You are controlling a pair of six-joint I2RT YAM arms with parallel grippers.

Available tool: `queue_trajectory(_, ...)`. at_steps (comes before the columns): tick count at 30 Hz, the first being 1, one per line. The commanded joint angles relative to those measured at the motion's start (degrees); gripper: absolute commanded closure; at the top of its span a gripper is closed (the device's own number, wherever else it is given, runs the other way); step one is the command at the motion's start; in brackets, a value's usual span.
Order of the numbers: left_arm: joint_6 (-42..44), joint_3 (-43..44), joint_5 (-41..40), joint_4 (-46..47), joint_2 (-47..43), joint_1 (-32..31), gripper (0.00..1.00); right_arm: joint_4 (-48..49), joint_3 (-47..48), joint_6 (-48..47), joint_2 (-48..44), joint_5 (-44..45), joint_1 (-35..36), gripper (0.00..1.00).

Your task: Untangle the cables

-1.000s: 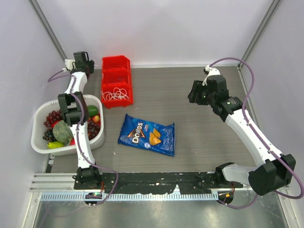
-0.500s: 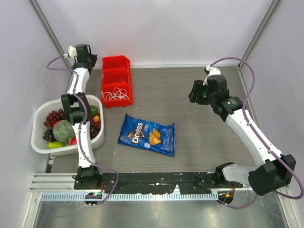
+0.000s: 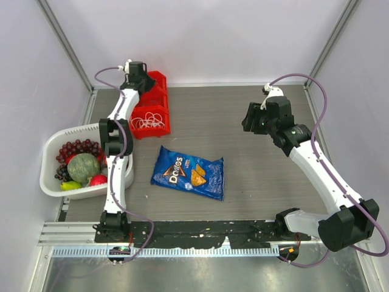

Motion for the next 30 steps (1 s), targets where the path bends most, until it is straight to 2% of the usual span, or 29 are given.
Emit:
queue_trajectory(1,-4.04,3.85,0.82,-0.18,2.61,2.09,1.0,0.54,-0.03,-0.88,-2.65,1.28,-0.35,0.4)
queue_trajectory(3,-6.59,3.94,-1.28,1.4,3.57,2.8,1.0,0.54,-0.12,-0.8,-2.65,1.28,-0.53,0.4)
queue_trajectory(9,-15.03,5.17,-0.76,6.06,6.04,3.94,1.0,0.54,-0.3,-0.62,-2.13,1.46,-0.62,0.4)
queue_trajectory(14,-20.31,3.25,-1.99,7.47,5.08,3.94,0.99,0.71,0.4,-0.27,-1.07,1.11,-0.62,0.4)
queue_trajectory(16,-21.72,1.4,-2.52,9.48,3.93,3.94,0.88,0.98,0.49,-0.27,-0.81,0.93,-0.7,0.4)
queue_trajectory(18,-21.55,2.09,-3.13,8.71,3.14,3.94,0.82,0.98,0.58,-0.27,-0.72,0.93,-0.62,0.4)
queue_trajectory(20,-20.76,2.45,-3.74,7.31,2.0,3.94,0.67,0.98,0.67,-0.27,-0.72,0.93,-0.7,0.4)
queue_trajectory(23,-19.97,0.79,-4.1,5.8,-0.72,3.94,0.54,1.15,0.76,-0.18,-0.89,0.84,-0.7,0.4)
queue_trajectory(26,-19.44,-1.94,-3.22,4.14,-3.71,3.94,0.46,1.42,0.84,-0.01,-1.25,0.58,-0.7,0.4)
queue_trajectory(30,-18.65,-2.56,-3.13,-2.61,-6.88,3.94,0.43,1.85,0.76,0.26,-2.04,0.14,-0.7,0.4)
